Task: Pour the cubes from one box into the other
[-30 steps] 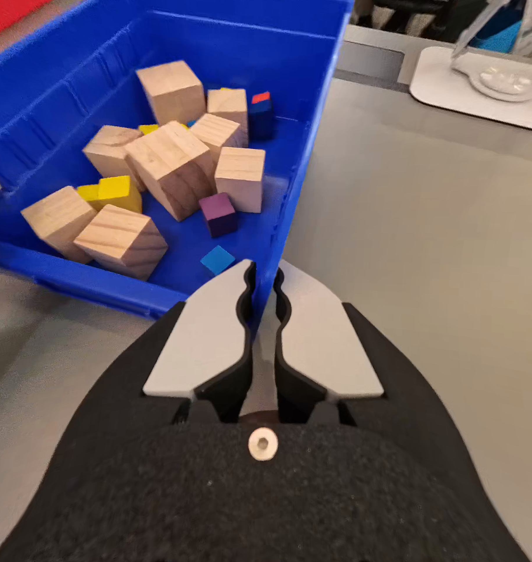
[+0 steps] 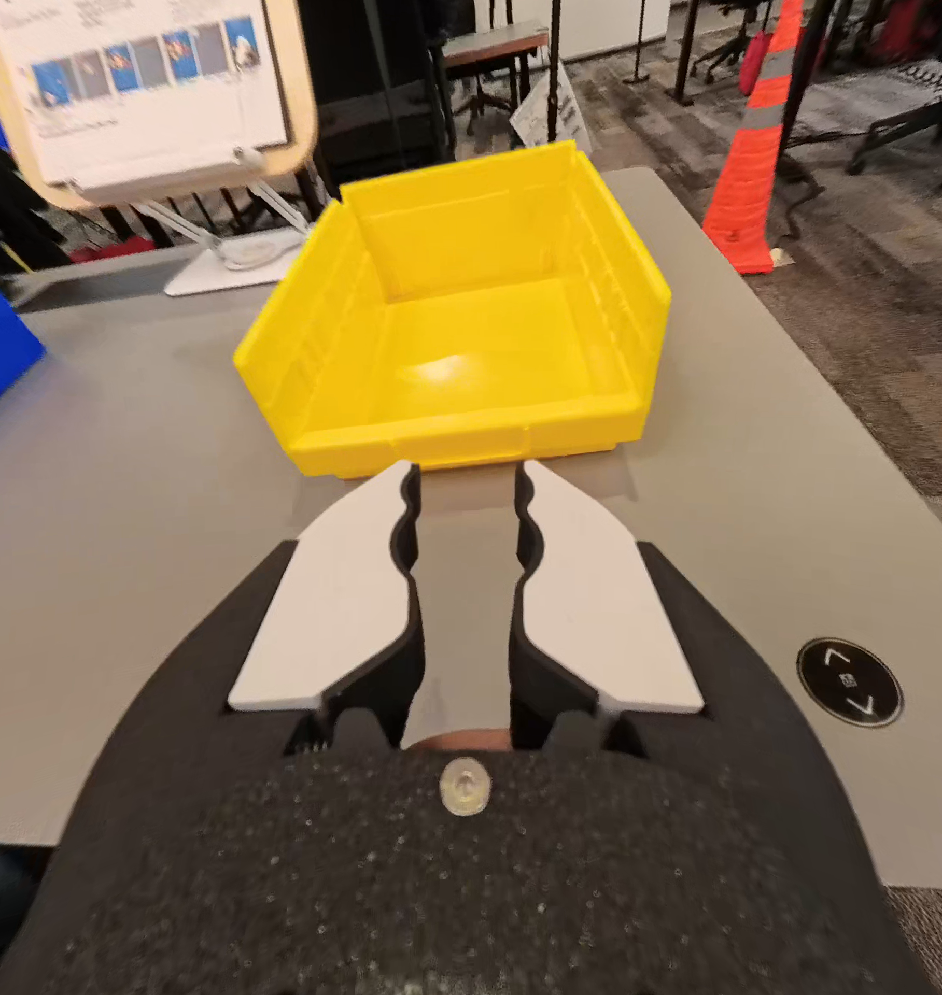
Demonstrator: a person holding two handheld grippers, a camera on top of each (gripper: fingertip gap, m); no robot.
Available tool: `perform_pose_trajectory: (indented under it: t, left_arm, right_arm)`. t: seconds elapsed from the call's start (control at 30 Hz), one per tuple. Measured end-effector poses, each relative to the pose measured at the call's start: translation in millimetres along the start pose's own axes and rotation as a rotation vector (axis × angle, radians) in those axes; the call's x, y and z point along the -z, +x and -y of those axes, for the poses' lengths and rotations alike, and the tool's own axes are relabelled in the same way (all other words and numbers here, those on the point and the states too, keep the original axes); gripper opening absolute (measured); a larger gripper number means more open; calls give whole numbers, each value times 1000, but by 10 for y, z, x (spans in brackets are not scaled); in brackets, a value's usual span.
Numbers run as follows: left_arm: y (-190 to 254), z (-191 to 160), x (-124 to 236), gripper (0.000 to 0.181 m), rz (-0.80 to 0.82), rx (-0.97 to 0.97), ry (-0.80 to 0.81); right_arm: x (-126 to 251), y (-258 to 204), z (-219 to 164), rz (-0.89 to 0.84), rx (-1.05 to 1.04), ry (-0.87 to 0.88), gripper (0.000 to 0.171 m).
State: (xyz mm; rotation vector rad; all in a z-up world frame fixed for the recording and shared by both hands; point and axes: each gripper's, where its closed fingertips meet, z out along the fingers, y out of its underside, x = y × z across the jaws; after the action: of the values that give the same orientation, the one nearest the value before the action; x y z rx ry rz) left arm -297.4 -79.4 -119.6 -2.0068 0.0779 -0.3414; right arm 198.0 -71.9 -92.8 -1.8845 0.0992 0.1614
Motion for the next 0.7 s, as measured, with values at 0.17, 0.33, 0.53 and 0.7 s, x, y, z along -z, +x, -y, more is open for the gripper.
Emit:
perform_pose_trajectory:
  t: [0.17, 0.33, 0.53, 0.7]
  left_arm:
    - [-234, 18, 7, 36, 23, 65, -5]
    - [-235, 61, 40, 36, 24, 56, 18]
    - [-212, 81, 55, 36, 25, 28, 25]
    - [-380, 148, 96, 36, 52, 40, 29]
  right_arm:
    - [-66, 14, -88, 7, -37, -31, 32]
    - [-51, -13, -67, -7, 11, -17, 32]
    - [-54, -8, -84, 9, -18, -21, 32]
    - [-47, -24, -82, 10, -16, -23, 32]
